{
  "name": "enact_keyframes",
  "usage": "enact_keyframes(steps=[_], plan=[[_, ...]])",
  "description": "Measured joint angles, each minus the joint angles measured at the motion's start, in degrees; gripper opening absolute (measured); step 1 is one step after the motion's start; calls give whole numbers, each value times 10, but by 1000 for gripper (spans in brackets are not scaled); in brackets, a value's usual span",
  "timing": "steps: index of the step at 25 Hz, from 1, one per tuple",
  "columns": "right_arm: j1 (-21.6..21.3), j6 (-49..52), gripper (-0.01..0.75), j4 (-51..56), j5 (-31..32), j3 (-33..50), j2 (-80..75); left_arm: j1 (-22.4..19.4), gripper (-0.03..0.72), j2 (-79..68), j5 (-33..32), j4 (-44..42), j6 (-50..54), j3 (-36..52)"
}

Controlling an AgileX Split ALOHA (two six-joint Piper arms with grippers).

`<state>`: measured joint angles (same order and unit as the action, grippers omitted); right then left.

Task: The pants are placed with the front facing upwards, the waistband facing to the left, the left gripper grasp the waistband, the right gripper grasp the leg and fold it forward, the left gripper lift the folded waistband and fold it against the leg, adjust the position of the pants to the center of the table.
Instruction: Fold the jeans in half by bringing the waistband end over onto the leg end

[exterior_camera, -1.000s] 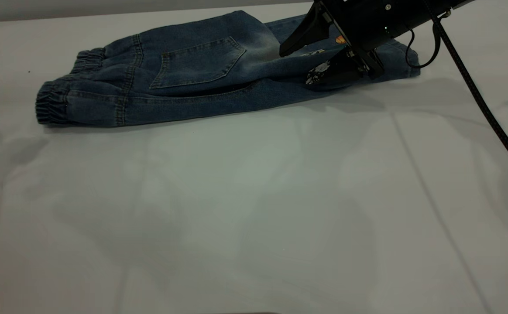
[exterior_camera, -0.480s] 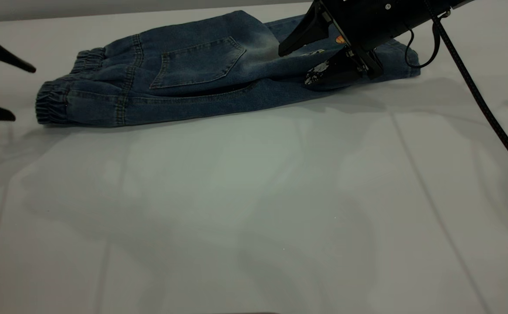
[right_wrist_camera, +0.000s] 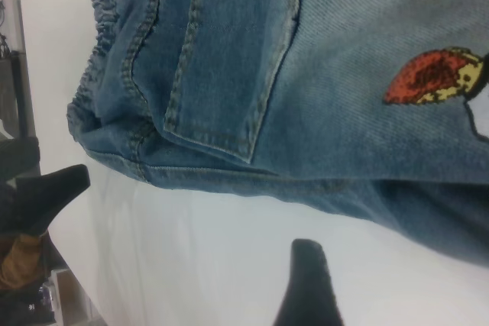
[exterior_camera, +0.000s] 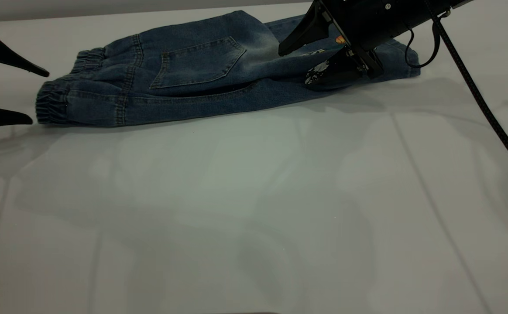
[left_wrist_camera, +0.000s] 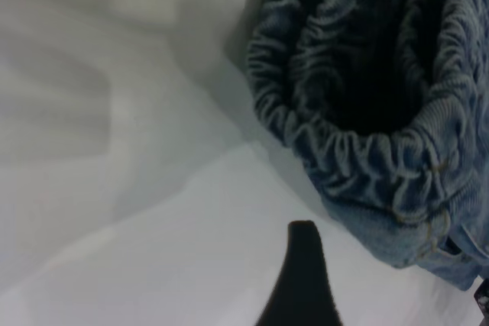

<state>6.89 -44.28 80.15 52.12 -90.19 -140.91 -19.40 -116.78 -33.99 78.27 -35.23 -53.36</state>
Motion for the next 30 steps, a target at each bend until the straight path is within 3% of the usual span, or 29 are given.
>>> enact_keyframes(steps=[16, 19, 24, 27, 30], plan=[[0, -1, 454, 0, -2, 0, 0, 48, 515, -76, 21, 44, -1, -49], [0, -1, 454, 2, 5, 0, 0, 49, 414, -78, 26, 44, -1, -49], [0, 0, 454, 29, 70, -30, 0, 49, 112, -78, 29, 44, -35, -49], [4, 6, 454, 35, 94, -75, 0, 49, 83, -76, 23, 44, -69, -49], [23, 22, 454, 35, 72, -109, 0, 49, 82, -54, 18, 44, -95, -49]])
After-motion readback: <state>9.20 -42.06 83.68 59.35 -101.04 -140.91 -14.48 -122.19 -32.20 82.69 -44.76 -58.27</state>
